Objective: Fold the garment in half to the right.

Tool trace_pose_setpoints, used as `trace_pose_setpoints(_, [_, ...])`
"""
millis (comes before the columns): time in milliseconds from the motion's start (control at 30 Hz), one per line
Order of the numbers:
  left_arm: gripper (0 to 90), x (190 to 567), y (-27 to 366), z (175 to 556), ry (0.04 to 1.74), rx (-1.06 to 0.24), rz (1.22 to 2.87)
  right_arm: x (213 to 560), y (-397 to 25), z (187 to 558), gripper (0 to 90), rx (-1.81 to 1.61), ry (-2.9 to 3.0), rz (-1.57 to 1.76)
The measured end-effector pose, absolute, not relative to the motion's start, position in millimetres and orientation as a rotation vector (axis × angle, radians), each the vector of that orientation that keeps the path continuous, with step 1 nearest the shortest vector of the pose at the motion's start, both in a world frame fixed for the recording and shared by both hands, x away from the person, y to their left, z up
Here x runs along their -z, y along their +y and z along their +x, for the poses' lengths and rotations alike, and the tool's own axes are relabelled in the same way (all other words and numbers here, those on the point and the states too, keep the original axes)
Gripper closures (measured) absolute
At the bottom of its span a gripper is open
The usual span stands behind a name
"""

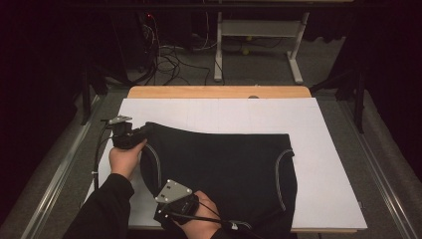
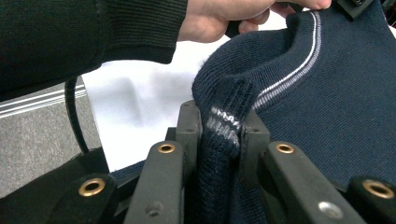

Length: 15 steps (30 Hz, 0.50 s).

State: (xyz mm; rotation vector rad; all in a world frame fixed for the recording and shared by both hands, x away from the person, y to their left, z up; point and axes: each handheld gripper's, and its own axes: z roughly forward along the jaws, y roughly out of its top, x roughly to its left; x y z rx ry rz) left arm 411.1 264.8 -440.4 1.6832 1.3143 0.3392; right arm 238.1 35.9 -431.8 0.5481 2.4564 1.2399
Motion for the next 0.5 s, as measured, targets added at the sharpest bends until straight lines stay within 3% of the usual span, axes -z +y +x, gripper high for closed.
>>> trace_pose_setpoints(500, [77.0,444.7,289.2,408.6,1.331,-0.409,1.675,427.4,54.5,243.2,75.7,-1.286,2.46,0.515])
